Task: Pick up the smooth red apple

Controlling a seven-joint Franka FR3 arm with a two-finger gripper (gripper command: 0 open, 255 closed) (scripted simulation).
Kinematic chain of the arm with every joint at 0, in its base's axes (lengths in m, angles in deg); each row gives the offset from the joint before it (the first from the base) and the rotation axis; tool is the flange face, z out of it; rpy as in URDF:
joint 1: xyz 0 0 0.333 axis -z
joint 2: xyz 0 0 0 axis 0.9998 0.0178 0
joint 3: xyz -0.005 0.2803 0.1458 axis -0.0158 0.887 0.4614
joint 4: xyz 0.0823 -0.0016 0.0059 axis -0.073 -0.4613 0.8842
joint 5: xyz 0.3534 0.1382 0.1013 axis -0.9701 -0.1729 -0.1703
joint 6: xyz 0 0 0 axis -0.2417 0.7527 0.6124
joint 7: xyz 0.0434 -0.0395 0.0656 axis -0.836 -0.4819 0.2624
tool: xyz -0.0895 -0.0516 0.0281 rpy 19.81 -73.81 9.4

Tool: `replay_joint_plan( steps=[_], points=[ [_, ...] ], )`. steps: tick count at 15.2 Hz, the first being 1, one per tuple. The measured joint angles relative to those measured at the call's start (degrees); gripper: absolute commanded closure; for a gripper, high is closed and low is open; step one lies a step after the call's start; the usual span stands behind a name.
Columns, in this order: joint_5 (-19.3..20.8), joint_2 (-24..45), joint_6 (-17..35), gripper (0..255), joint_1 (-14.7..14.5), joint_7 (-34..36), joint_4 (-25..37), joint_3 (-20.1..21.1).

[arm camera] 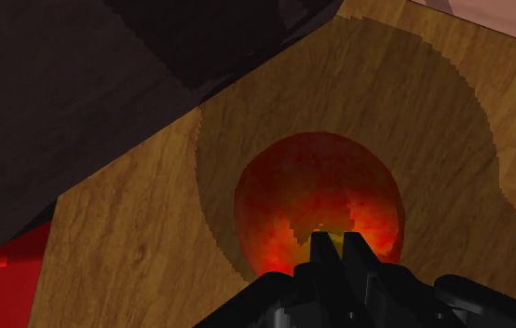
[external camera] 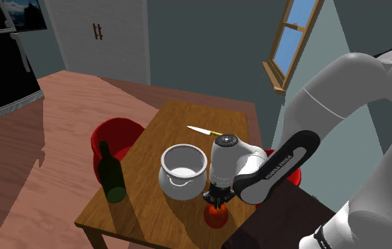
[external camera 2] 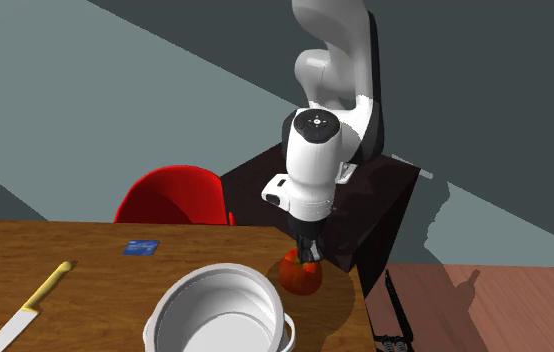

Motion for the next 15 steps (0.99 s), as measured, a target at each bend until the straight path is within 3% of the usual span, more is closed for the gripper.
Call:
replay_joint_plan(
  steps=[7,15],
  points=[
    [-0.6,-0.4,-0.4,255,0.1,-0.4,0.0,0.2],
    [-10.0,-8.5,-6.8,255,0.5,-7.3,-0.2,2.4]
  ],
)
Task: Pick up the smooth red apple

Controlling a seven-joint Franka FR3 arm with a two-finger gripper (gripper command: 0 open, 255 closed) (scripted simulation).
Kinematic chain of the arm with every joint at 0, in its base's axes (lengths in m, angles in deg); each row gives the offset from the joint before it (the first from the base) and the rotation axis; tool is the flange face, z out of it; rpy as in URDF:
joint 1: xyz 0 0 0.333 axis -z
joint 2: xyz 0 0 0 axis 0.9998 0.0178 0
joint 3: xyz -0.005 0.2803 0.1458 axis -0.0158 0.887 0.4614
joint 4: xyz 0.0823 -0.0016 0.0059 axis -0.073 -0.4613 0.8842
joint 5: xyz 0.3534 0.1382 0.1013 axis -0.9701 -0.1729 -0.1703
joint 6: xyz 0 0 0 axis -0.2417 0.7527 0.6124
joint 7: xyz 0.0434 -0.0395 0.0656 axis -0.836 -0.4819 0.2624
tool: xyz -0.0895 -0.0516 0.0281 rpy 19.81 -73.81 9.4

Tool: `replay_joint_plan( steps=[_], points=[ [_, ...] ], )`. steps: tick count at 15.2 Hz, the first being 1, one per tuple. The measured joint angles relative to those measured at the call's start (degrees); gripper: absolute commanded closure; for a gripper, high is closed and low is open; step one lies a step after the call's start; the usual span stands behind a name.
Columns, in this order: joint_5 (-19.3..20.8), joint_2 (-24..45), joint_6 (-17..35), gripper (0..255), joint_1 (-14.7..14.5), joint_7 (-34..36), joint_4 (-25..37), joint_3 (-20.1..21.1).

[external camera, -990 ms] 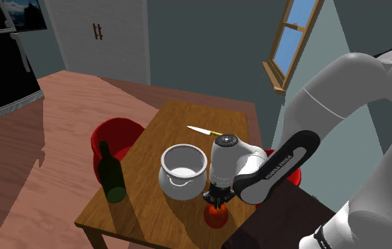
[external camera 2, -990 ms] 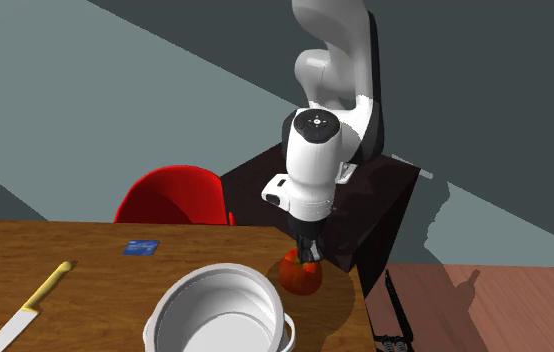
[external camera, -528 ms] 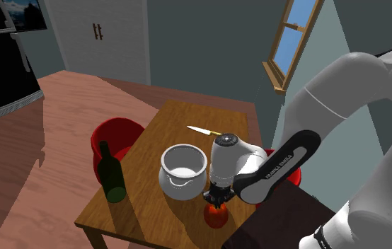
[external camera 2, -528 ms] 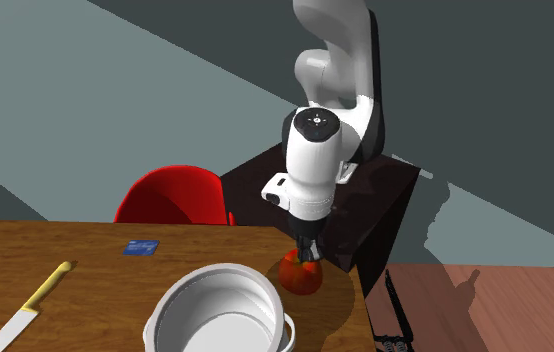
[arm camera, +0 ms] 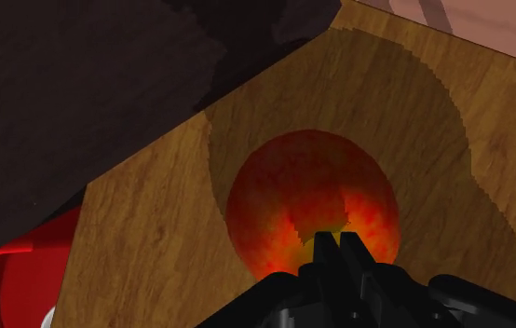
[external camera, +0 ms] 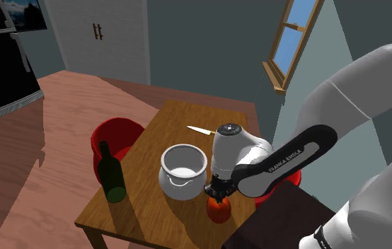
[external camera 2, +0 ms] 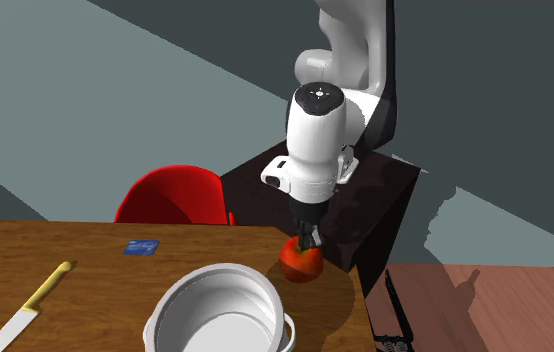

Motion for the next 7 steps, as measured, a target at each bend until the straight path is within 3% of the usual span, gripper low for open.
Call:
replay_joint_plan(
  steps=[7],
  points=[
    [-5.3,-6.1,-6.0,255,-0.9,-4.0,0.7,-0.3]
  ],
)
